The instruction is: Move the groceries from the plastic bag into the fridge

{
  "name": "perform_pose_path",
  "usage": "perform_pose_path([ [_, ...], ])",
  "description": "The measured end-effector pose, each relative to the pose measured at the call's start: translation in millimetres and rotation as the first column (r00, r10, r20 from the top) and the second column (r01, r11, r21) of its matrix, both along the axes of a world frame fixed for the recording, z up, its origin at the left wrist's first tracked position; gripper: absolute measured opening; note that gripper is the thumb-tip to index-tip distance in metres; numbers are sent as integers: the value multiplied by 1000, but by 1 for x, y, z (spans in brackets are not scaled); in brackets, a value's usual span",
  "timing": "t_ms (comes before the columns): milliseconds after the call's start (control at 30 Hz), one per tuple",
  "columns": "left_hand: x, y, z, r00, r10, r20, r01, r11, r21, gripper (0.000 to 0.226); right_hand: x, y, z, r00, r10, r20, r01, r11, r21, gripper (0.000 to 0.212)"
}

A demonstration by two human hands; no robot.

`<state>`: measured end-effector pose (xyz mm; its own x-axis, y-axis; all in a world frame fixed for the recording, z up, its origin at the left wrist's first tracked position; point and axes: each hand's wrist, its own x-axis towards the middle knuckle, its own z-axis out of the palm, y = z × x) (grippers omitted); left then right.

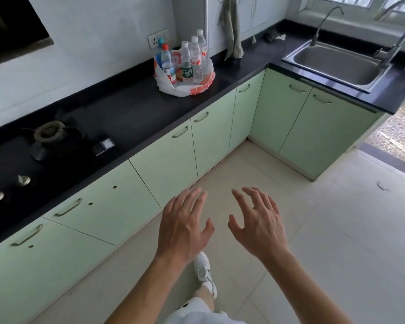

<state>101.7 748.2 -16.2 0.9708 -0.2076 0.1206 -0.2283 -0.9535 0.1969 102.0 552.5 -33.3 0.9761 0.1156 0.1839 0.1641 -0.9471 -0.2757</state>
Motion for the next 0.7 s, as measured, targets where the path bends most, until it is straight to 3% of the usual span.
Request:
perform_pose_path([
  [700, 293, -7, -5, 993, -122, 6, 122, 992, -43, 59, 255, -1, 12, 990, -138, 25, 140, 988, -67, 58],
])
